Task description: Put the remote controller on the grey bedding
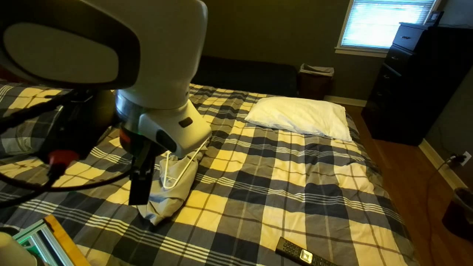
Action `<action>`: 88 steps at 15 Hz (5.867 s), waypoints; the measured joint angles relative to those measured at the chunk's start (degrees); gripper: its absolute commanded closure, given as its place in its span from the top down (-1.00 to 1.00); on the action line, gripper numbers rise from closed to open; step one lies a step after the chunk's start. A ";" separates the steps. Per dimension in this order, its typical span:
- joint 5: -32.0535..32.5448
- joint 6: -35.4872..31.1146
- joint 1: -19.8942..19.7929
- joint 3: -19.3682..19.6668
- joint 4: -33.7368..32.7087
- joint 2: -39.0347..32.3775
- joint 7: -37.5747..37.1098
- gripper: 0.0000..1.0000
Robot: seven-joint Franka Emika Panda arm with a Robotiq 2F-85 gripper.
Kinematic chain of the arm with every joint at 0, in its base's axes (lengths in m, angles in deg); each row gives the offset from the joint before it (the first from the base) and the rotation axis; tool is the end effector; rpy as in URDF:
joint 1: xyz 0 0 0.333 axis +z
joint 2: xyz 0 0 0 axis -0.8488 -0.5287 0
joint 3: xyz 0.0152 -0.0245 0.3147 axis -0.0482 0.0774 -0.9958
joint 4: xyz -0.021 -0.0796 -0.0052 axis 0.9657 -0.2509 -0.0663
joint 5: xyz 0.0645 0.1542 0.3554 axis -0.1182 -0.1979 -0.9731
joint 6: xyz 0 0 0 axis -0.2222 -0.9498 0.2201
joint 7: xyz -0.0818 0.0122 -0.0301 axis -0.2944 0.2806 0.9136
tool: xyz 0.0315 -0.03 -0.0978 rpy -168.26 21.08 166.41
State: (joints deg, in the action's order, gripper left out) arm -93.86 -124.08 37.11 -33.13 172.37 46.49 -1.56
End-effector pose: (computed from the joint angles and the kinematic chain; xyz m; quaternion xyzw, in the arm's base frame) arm 0.2499 -0.1569 0.4093 -0.9309 0.3183 0.1121 0.1398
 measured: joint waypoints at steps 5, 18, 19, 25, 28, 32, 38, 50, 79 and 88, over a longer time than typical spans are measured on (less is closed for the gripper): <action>-0.92 -11.03 -1.37 1.10 -0.45 -7.40 -6.79 1.00; -0.20 -33.33 -5.01 3.95 -8.94 -32.52 -16.25 1.00; 0.02 -34.65 -5.02 3.98 -8.97 -32.66 -17.45 1.00; -2.35 -61.76 -4.76 4.22 -9.10 -42.12 -23.93 1.00; -2.87 -68.49 -4.16 5.92 -13.09 -51.82 -25.00 1.00; -10.65 -61.66 -7.55 3.20 -24.39 -63.47 -21.70 1.00; -20.02 -45.23 -11.67 2.61 -41.89 -73.31 -17.38 1.00; -20.61 -47.50 -6.87 2.89 -50.30 -80.87 -18.61 1.00; -19.97 -43.30 -3.63 3.18 -64.34 -99.56 -21.23 -0.44; -17.91 -47.28 -2.18 2.46 -63.03 -96.37 -15.33 -0.44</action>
State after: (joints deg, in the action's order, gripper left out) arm -111.78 -171.37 34.93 -30.67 109.34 -49.88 -16.89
